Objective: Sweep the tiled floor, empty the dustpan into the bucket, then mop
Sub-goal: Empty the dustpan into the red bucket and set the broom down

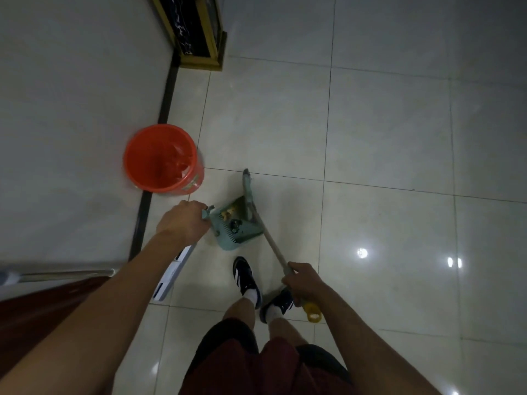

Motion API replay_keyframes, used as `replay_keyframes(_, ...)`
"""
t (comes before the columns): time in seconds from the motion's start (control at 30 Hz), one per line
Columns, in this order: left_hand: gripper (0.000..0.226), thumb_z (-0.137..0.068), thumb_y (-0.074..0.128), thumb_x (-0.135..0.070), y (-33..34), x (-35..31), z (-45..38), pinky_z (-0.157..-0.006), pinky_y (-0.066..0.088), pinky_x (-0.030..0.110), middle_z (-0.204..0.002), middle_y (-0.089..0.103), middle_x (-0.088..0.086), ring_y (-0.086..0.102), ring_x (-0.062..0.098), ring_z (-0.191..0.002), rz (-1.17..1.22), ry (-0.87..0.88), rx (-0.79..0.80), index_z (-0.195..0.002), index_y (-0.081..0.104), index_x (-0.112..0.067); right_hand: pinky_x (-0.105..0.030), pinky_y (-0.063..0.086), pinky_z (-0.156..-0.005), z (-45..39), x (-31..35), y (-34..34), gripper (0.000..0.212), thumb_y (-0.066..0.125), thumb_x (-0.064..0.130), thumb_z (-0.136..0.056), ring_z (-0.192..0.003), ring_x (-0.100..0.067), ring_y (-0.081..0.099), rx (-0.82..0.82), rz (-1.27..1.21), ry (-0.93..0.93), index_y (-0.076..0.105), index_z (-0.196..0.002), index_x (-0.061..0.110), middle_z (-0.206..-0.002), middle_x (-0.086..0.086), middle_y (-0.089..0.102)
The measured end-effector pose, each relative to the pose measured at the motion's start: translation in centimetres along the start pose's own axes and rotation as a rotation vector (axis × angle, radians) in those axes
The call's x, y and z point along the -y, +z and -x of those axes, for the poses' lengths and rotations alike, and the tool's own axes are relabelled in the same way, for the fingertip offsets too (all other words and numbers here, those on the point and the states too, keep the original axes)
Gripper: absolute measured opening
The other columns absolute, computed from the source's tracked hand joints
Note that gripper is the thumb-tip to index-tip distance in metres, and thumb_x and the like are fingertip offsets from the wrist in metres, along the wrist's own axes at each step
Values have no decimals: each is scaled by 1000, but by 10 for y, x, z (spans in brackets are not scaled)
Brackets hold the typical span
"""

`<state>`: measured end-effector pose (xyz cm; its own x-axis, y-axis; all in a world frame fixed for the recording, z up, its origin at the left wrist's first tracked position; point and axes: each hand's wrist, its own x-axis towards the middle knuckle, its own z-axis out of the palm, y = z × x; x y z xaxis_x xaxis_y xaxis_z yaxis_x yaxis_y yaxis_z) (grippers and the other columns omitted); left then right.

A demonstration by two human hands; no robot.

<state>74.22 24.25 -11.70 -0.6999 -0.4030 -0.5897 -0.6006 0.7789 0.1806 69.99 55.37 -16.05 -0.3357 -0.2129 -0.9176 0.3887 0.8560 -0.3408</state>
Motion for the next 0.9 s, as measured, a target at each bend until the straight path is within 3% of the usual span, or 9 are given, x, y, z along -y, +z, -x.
replay_keyframes(0.07, 10, -89, 61, -35, -3, 5, -5, -67, 55, 35, -81, 67, 0, 65, 22, -73, -12, 18, 12, -84, 64, -26, -17, 42, -42, 5, 4, -1, 53, 58, 5, -92, -55, -11, 52, -3, -66, 13, 47, -144, 5, -76, 0, 55)
replay_keyframes(0.17, 14, -89, 59, -38, -7, 13, -8, -73, 59, 38, -79, 64, -4, 64, 18, -72, -2, 40, 20, -81, 59, -28, -17, 40, -38, 15, 13, -10, 56, 59, 3, -95, -43, -5, 49, -24, -152, 24, 41, -148, 6, -72, -3, 58)
replay_keyframes(0.33, 30, -94, 63, -33, -15, 16, -7, -72, 60, 39, -69, 58, -7, 61, 13, -65, 79, 69, -36, -69, 47, -29, -19, 40, -38, 17, 32, -31, 61, 59, 7, -94, -54, -11, 48, -79, -126, 33, 40, -151, 16, -81, -3, 55)
replay_keyframes(0.43, 28, -95, 63, -34, -25, 15, -11, -72, 61, 40, -72, 59, -8, 61, 12, -66, 89, 75, -43, -72, 47, -31, -20, 41, -39, 15, 42, -45, 62, 58, 6, -92, -56, -15, 50, -141, -99, 25, 39, -150, 18, -84, -7, 55)
replay_keyframes(0.53, 14, -96, 63, -33, -44, 1, -15, -69, 60, 35, -75, 61, -7, 61, 10, -67, 101, 73, -66, -84, 60, -27, -22, 42, -40, 14, 51, -64, 51, 57, 6, -91, -54, -17, 51, -194, -72, -7, 50, -141, 15, -86, -11, 57)
replay_keyframes(0.63, 14, -98, 60, -31, -66, -25, -18, -60, 56, 29, -75, 62, -6, 61, 10, -64, 75, 75, -108, -94, 66, -20, -26, 46, -46, 8, 56, -93, 28, 57, 7, -90, -56, -19, 53, -237, -51, -34, 62, -118, 7, -82, -12, 59)
replay_keyframes(0.73, 19, -98, 56, -30, -87, -58, -22, -69, 61, 38, -80, 67, 1, 67, 22, -72, 99, 30, -151, -92, 70, -18, -32, 49, -57, 2, 59, -132, 15, 60, 8, -85, -65, -23, 59, -277, 43, -90, 66, -98, 2, -80, -12, 64)
replay_keyframes(0.9, 14, -93, 60, -30, -113, -116, -34, -71, 62, 42, -79, 68, 0, 68, 26, -74, 163, -46, -211, -92, 72, -23, -32, 49, -55, -13, 59, -213, 17, 58, 5, -84, -58, -24, 55, -244, 40, -106, 62, -100, 1, -70, -10, 58)
